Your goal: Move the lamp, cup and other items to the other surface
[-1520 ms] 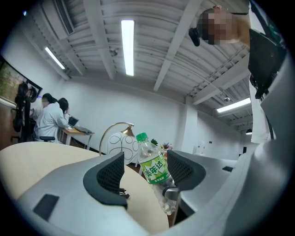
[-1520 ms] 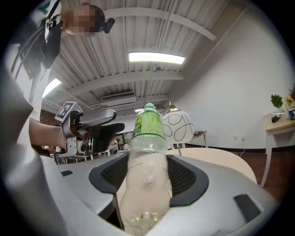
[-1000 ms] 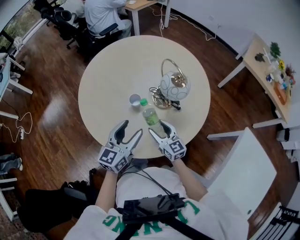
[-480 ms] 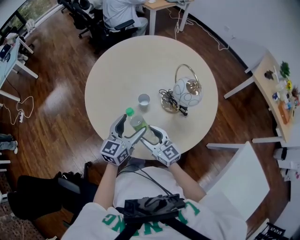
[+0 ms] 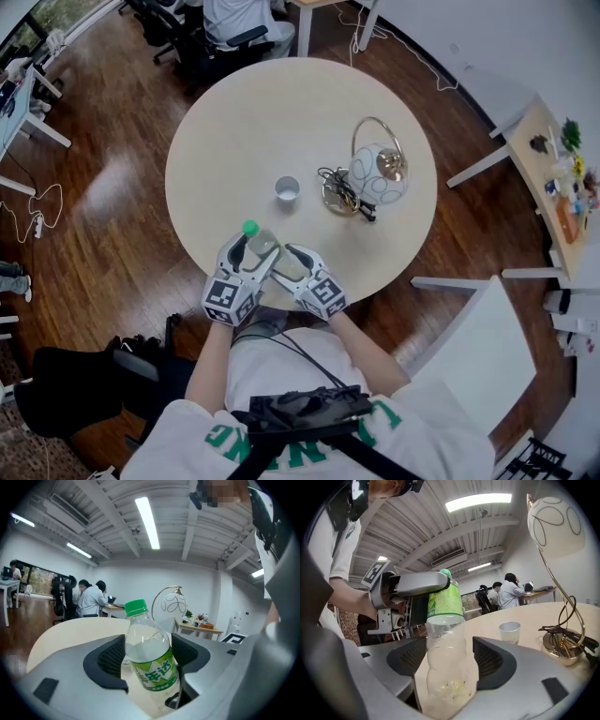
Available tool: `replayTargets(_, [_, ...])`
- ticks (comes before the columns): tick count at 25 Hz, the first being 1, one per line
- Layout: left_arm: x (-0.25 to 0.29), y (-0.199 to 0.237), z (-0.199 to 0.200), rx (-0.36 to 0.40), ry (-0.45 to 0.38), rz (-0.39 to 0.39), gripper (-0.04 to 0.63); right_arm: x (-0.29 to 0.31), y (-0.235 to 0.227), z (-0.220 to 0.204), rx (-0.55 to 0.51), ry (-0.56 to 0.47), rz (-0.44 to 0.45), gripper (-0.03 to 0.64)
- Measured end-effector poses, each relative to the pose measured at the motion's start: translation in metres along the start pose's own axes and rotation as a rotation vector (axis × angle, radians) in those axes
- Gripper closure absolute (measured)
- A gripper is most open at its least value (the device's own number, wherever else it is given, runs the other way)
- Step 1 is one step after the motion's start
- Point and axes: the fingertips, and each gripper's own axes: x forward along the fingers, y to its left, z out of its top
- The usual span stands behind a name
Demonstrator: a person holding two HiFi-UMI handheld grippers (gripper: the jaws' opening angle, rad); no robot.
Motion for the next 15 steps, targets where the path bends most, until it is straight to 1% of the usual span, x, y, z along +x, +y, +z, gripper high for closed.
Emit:
replayTargets(1, [-0.001, 0.004, -0.003, 0.014, -0.005, 0.02, 0.291, -0.002, -0.004, -0.006, 0.01, 0.014, -0.011, 0.256])
replayTargets(4, [-0.002, 0.019, -0.013, 0.074, -0.021, 0.085, 0.291, -0.015, -0.013, -0.017, 0.025, 0.036, -0.039, 0.256])
replayTargets(7, [-0.003, 0.033, -0.019, 0.141, -0.023, 0.164, 0.291, -0.025, -0.023, -0.028, 0.041, 0.031, -0.07, 0.256])
replayTargets(9, [-0.003, 0.038, -0.023, 0.172, -0.022, 0.205, 0.291, -0.03, -0.026, -0.025, 0.062, 0.027, -0.098, 0.256])
replayTargets(12, [-0.002, 0.037, -0.027, 0.232, -0.024, 0.245, 0.291, -0.033, -0.029, -0.016, 0.121, 0.012, -0.127, 0.256])
replayTargets(15, [0.001, 0.029, -0.031, 0.278, -0.021, 0.242, 0.293, -0.035, -0.032, -0.012, 0.163, -0.009, -0.138, 0.256])
